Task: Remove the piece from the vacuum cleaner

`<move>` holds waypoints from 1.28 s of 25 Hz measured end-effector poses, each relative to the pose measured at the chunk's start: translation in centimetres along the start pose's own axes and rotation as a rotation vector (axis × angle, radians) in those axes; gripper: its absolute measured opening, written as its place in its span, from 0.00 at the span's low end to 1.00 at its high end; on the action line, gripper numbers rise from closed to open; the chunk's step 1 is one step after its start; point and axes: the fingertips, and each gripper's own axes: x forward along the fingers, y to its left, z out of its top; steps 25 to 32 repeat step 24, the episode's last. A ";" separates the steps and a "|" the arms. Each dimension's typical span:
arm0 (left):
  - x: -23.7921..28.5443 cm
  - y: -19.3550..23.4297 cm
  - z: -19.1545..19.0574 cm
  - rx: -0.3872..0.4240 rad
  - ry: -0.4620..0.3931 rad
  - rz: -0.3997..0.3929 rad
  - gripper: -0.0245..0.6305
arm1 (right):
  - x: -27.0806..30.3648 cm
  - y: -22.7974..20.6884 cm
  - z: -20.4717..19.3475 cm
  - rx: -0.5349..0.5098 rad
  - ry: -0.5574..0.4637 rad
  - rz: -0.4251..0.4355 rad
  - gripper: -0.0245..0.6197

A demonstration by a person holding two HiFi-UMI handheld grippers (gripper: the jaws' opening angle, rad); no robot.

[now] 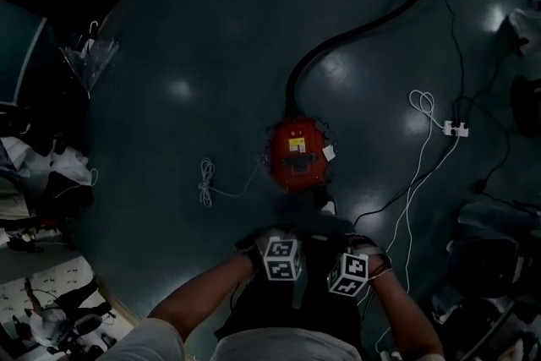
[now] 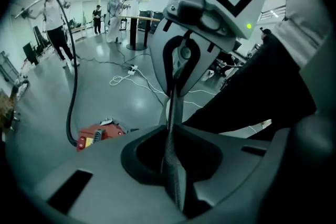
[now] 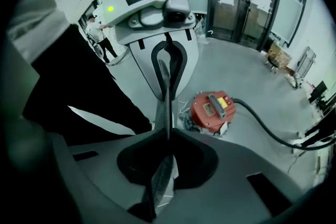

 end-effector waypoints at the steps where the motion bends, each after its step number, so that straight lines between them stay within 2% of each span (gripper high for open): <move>1: -2.1 -0.6 0.9 0.020 0.005 0.003 0.09 | -2.2 0.4 1.0 -0.001 -0.007 -0.010 0.11; 8: -14.1 -6.7 6.8 0.103 0.006 -0.027 0.09 | -15.3 4.7 6.4 -0.016 -0.052 -0.036 0.11; 14: -20.7 -9.4 10.1 0.145 -0.013 -0.027 0.09 | -21.7 6.5 9.2 -0.021 -0.105 -0.069 0.11; 19: -21.4 -12.0 10.4 0.150 -0.025 -0.054 0.09 | -22.6 9.0 9.3 -0.001 -0.134 -0.050 0.11; 32: -20.7 -12.1 10.5 0.163 -0.026 -0.047 0.09 | -22.2 9.2 8.7 0.002 -0.139 -0.054 0.10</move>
